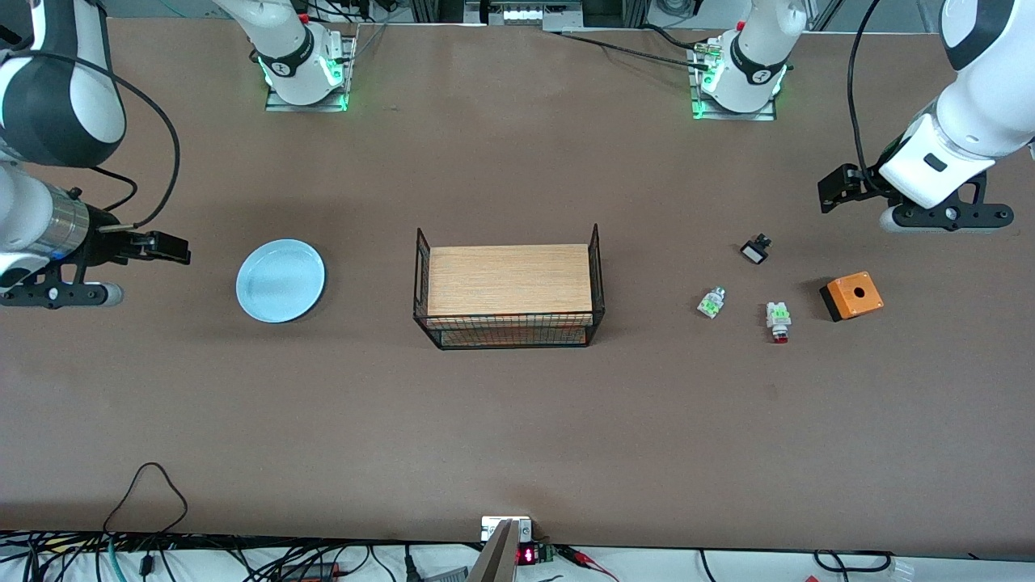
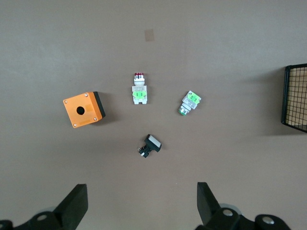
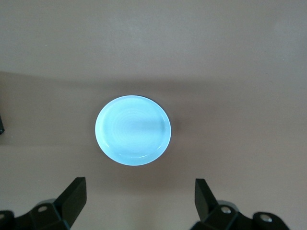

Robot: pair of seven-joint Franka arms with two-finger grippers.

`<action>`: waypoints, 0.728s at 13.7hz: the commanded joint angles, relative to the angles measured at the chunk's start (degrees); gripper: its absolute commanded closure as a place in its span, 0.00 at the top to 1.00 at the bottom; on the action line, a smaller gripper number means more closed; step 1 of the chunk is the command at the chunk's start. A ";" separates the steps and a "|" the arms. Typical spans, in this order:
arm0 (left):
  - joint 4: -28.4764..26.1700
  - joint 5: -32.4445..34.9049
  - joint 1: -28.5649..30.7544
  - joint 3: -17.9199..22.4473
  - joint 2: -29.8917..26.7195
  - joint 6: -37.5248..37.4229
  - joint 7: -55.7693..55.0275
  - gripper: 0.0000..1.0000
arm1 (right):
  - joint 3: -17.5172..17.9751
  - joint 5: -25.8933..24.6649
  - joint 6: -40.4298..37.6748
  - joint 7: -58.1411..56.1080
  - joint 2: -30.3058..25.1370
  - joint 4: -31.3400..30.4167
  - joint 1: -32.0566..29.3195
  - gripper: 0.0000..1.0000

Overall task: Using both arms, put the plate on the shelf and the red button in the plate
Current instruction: 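Move the right gripper down toward the rim of the light-blue plate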

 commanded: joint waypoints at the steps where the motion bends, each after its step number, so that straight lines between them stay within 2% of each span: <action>1: 1.84 1.16 -0.13 -0.15 0.85 -1.66 0.71 1.00 | -0.23 0.83 1.66 0.03 3.63 0.88 -1.47 1.00; 4: 1.84 1.16 -0.13 -0.15 0.94 -1.75 0.71 1.00 | -0.31 0.04 3.41 0.29 5.48 -0.43 -1.82 1.00; 6: 1.84 1.16 -0.05 -0.15 0.94 -1.84 0.62 1.00 | -0.31 0.22 7.27 0.29 6.19 -3.67 -2.52 1.00; 8: 1.93 1.42 -0.13 -0.15 0.94 -1.66 0.62 1.00 | -0.31 0.48 15.60 0.46 3.30 -13.57 -2.96 1.00; 10: 1.93 1.34 -0.22 -0.15 0.94 -1.75 0.62 1.00 | -0.23 0.66 22.38 0.12 2.50 -19.57 -3.57 1.00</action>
